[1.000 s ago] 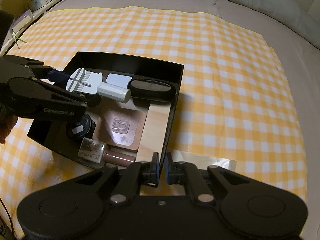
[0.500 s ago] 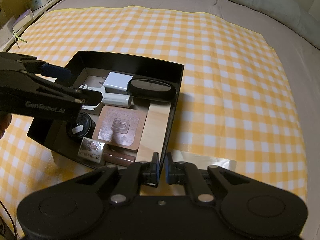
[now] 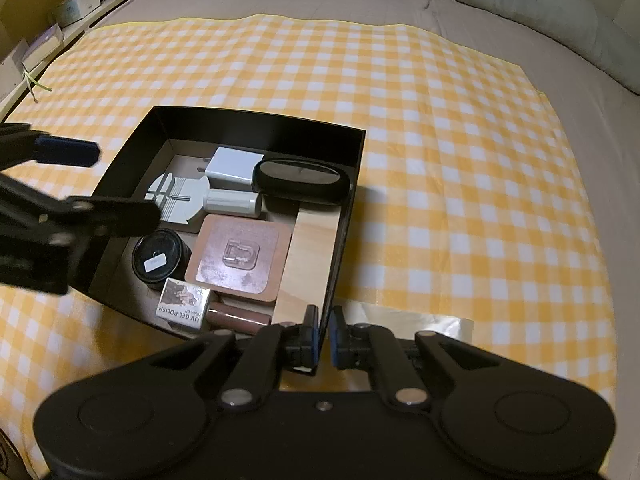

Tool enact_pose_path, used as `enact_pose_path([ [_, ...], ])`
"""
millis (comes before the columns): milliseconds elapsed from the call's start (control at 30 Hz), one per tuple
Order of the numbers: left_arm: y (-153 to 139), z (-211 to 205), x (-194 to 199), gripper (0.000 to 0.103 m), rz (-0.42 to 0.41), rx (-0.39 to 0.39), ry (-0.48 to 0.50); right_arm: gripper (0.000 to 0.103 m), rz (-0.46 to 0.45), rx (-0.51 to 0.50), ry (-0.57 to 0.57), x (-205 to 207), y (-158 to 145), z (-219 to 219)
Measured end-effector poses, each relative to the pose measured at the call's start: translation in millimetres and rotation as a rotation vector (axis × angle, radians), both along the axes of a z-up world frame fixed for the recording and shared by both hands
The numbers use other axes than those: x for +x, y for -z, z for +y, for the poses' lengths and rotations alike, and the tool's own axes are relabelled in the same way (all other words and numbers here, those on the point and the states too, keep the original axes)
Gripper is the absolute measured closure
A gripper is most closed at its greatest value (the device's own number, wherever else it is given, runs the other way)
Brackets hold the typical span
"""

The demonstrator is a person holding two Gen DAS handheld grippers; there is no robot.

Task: Organize rigid objects
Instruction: 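Carry the grey strap tool into the black box and open the left gripper, then move the left gripper back and close it on the black cylindrical charger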

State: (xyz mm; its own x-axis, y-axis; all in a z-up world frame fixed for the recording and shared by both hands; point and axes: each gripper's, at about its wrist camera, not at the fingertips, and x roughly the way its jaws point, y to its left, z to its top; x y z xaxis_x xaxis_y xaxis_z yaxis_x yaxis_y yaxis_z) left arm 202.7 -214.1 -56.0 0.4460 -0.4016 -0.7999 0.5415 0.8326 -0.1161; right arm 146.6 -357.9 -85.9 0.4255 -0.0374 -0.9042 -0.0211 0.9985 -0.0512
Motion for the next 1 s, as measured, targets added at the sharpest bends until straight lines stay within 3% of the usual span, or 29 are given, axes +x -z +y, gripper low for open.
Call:
enact_pose_path([
  [500, -25, 47, -28, 0.0, -0.086, -0.045, -0.004, 0.096, 0.003, -0.033, 0.008, 2, 0, 5],
  [833, -20, 92, -24, 0.0, -0.132, -0.005, -0.015, 0.096, -0.002, -0.06, 0.016, 4, 0, 7],
  [1000, -2, 120, -8, 0.0, -0.061, 0.011, -0.083, 0.096, -0.003, -0.059, 0.017, 4, 0, 7],
])
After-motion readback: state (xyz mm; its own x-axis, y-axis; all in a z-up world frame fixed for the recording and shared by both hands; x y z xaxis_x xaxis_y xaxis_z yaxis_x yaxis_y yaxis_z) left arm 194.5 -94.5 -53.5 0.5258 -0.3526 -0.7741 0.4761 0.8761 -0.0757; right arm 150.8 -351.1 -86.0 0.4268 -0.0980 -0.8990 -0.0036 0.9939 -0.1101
